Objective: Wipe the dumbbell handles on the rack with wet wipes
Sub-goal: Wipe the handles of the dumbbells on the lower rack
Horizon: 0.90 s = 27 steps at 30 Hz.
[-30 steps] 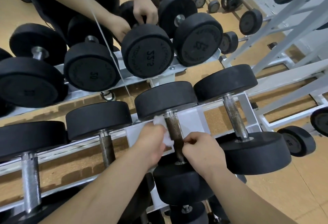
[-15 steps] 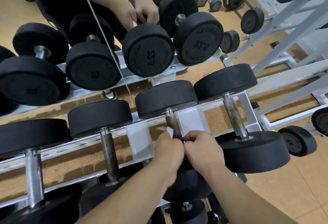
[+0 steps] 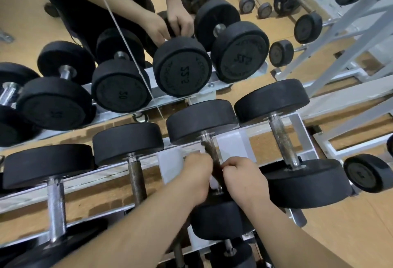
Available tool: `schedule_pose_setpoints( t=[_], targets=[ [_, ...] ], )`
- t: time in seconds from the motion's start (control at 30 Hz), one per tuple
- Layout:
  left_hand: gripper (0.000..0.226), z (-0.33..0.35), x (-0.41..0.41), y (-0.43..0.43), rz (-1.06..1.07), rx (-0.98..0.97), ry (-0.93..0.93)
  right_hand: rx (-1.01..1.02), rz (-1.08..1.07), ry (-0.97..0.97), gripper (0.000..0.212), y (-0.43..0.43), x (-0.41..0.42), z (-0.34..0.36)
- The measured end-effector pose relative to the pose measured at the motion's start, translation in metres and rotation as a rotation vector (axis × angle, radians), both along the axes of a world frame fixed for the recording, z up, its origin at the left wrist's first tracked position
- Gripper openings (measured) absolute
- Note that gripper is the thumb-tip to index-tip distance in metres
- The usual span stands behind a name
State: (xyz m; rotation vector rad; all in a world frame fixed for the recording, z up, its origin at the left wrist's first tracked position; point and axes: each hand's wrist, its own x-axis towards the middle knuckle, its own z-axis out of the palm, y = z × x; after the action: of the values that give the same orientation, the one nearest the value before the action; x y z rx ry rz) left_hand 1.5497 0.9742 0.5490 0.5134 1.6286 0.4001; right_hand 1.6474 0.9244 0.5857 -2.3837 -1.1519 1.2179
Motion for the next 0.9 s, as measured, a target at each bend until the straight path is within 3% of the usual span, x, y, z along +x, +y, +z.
schedule_pose_setpoints(
  t=[0.07, 0.13, 0.23, 0.33, 0.43, 0.53, 0.63, 0.7, 0.8, 0.9],
  targets=[
    [0.017, 0.000, -0.003, 0.023, 0.079, -0.012, -0.021, -0.003, 0.007, -0.005, 0.025, 0.000, 0.001, 0.000],
    [0.018, 0.000, -0.001, 0.012, -0.026, 0.016, 0.000, 0.003, 0.013, 0.000, 0.025, -0.001, 0.001, 0.000],
    [0.038, 0.011, -0.004, -0.024, -0.213, -0.012, 0.008, 0.015, 0.021, 0.002, 0.023, -0.001, 0.003, -0.001],
    [0.030, 0.005, -0.005, -0.010, -0.087, -0.082, -0.067, 0.023, 0.027, 0.003, 0.021, -0.001, 0.003, -0.002],
    [0.029, 0.007, -0.001, 0.017, 0.039, -0.002, -0.011, 0.028, 0.035, -0.003, 0.021, -0.002, 0.003, -0.002],
    [0.028, 0.008, 0.002, -0.003, 0.001, 0.061, -0.010, 0.038, 0.047, -0.007, 0.022, -0.004, 0.003, -0.004],
    [0.027, 0.006, 0.000, -0.021, -0.062, -0.037, -0.058, 0.054, 0.041, -0.010, 0.022, -0.003, 0.003, -0.005],
    [0.008, 0.004, -0.003, -0.004, 0.043, -0.065, -0.103, 0.056, 0.039, -0.010, 0.022, -0.002, 0.003, -0.005],
    [0.006, -0.002, -0.004, 0.029, 0.294, -0.014, -0.229, 0.051, 0.031, 0.007, 0.023, -0.003, 0.002, -0.003],
    [0.014, -0.004, 0.001, 0.001, 0.073, 0.026, -0.081, 0.047, 0.034, 0.012, 0.022, -0.003, 0.002, -0.002]
  ],
)
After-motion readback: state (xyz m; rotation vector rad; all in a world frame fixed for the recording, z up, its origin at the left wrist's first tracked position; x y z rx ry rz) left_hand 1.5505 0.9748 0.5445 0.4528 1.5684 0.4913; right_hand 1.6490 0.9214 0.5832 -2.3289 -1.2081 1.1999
